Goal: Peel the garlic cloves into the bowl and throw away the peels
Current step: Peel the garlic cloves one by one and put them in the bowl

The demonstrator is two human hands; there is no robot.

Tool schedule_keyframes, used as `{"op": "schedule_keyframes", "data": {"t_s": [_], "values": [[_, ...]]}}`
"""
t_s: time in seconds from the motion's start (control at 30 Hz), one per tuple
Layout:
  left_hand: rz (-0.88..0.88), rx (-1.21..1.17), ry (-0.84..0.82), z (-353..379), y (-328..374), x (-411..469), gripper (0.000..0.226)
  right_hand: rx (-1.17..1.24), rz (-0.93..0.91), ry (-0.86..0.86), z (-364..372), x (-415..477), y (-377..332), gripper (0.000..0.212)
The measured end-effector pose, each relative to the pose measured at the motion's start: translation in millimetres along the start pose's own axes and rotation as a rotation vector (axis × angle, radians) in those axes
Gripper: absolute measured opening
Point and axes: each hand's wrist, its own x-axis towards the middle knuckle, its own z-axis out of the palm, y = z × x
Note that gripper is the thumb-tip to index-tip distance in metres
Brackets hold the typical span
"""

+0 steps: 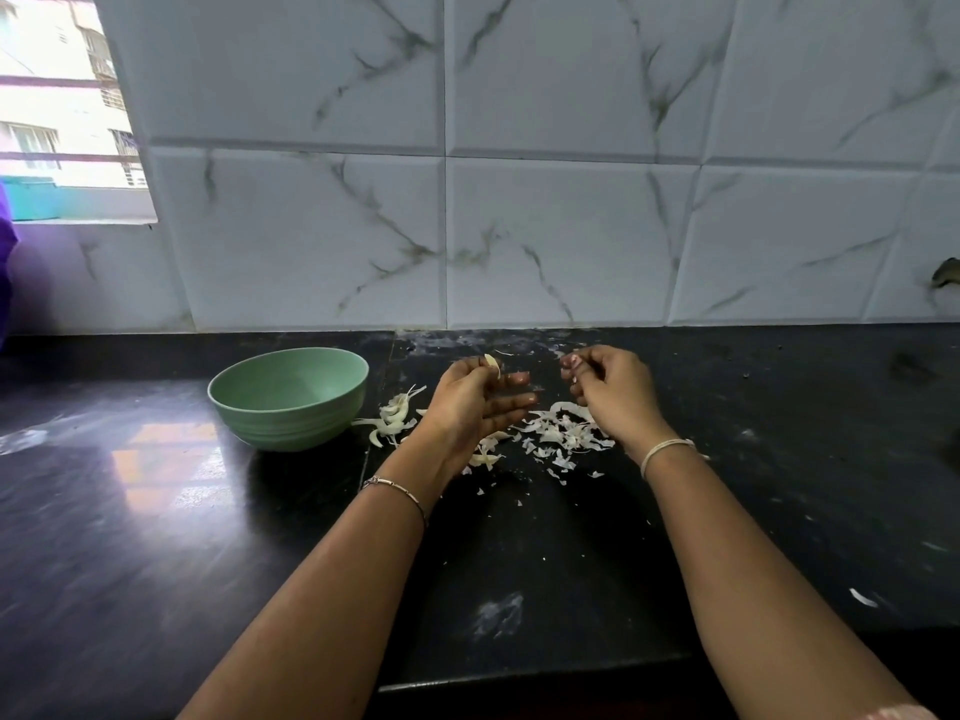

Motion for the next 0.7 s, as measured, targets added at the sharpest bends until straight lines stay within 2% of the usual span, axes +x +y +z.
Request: {"op": "schedule_keyframes", "data": {"t_s": [0.07,0.17,0.3,0.4,0.47,0.53,0.6,0.7], "values": [[0.033,0.068,0.035,-0.4,-0.6,-1.0,0.008,-0.074,-0.043,-0.030,0.9,-0.7,1.1,0.016],[0.126,0.212,0.070,-3.1,-0.7,-1.4,0.006,-0.260,-0.130,-0.012,0.8,-4.7,-1.3,0.003],[0.339,0.554,0.137,-14.5,12.5,-4.8,0.008,-0.616,-0.159,-0.018,-1.9,-11.7,0.6,0.034],[0.462,0.720,0.267,-38.6,44.0,-10.6,0.010,-0.635,-0.176,-0.063,-0.7,-11.6,0.4,0.040],[0.500,0.846,0.374,-62.1,70.5,-16.9,0.012,-0.609,-0.206,-0.116,0.3,-12.6,0.4,0.031],[0.445,1.075,0.419,-91.3,94.4,-28.9,0.010,-0.613,-0.272,-0.150,4.1,-15.8,-1.8,0.023],[0.324,1.311,0.400,-118.9,109.8,-40.0,0.006,-0.662,-0.337,-0.124,8.1,-19.2,-7.9,0.026],[0.186,1.505,0.337,-144.3,114.8,-45.0,0.027,-0.644,-0.398,-0.067,12.3,-23.4,-19.5,0.034]]}}
